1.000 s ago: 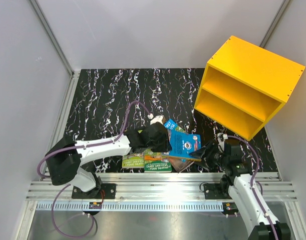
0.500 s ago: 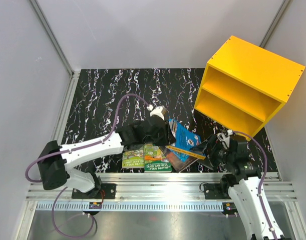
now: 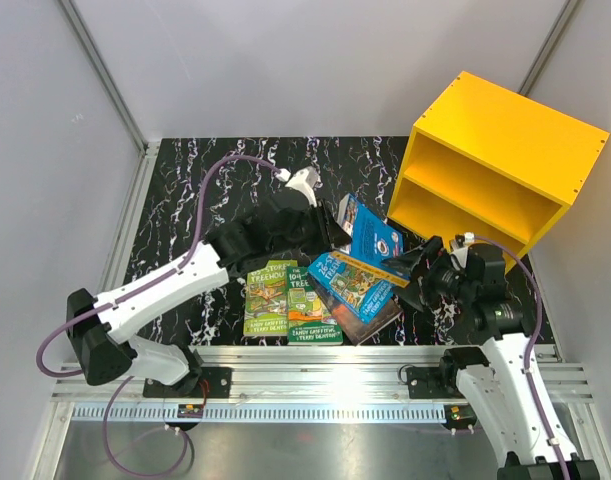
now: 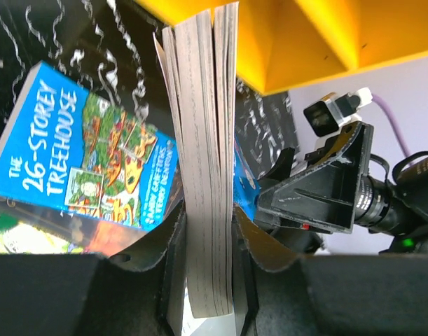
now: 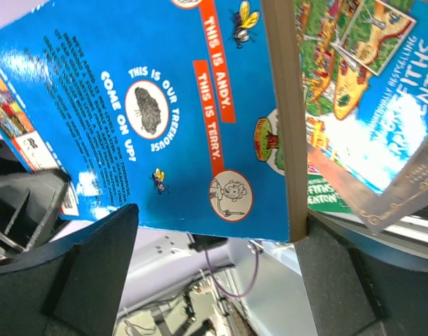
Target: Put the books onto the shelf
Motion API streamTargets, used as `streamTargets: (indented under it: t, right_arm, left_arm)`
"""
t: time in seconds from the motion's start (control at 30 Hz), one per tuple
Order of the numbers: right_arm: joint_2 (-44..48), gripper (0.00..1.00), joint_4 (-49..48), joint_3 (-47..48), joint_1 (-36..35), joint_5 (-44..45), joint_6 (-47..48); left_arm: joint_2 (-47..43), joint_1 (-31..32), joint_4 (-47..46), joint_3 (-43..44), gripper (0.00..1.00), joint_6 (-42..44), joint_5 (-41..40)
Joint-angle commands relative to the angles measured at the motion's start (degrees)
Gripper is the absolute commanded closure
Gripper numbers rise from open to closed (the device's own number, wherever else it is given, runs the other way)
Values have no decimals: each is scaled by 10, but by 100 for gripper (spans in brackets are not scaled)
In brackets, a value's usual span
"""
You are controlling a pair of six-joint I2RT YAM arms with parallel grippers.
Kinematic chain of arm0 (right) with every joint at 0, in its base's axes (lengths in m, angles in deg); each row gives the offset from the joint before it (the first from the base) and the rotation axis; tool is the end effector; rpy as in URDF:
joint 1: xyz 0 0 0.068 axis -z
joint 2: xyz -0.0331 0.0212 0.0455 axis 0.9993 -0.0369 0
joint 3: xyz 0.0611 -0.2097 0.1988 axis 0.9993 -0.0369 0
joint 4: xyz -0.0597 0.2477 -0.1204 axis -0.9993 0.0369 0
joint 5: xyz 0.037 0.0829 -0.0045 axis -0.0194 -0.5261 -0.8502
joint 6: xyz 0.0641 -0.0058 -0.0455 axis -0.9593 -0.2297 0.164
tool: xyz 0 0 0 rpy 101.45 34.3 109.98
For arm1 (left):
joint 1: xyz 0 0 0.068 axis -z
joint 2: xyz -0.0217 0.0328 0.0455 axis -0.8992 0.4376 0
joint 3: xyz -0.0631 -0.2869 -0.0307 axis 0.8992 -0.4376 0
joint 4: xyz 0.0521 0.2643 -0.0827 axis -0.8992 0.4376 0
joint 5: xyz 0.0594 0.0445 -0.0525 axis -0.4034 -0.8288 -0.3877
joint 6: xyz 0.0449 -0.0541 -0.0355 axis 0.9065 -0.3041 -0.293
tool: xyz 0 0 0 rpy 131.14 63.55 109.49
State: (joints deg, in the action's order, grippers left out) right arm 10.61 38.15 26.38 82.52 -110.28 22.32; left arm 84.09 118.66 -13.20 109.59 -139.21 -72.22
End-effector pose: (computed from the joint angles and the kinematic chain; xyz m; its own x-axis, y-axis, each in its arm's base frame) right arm 0.1500 0.0562 0.2532 -0.7727 0.6304 -0.0751 0.2173 0.3737 0.9017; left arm 0.2063 -0.2890 0.3644 -0.8100 -0.2312 -0.5389 0.2717 0.6664 -0.6943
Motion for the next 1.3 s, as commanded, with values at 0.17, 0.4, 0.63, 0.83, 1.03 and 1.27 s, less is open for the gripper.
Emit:
streamTargets:
  t: [0.17,0.4,0.63,0.83,1.03,1.27]
  right_arm:
    - [-39,34,-111,112,-3,47,-53]
    - [-28,48,-152,164,-4,110,-85]
    - [-90,100,-183,251,-3,98,-62]
    - [-129,100,-131,387,-4,105,11]
    - [-150,100,-79,498,-4,121,48]
    - [-135,100,14,556,-3,183,104]
  left_arm:
    - [-24,5,-34,57,100,-13,95]
    - [-35,5,-43,63,100,-42,138]
    - [-22,5,-36,106,100,-6,196]
    - [47,2,73,275,100,98,184]
    - [188,-22,109,500,100,155,227]
    - [336,-67,-63,587,100,66,302]
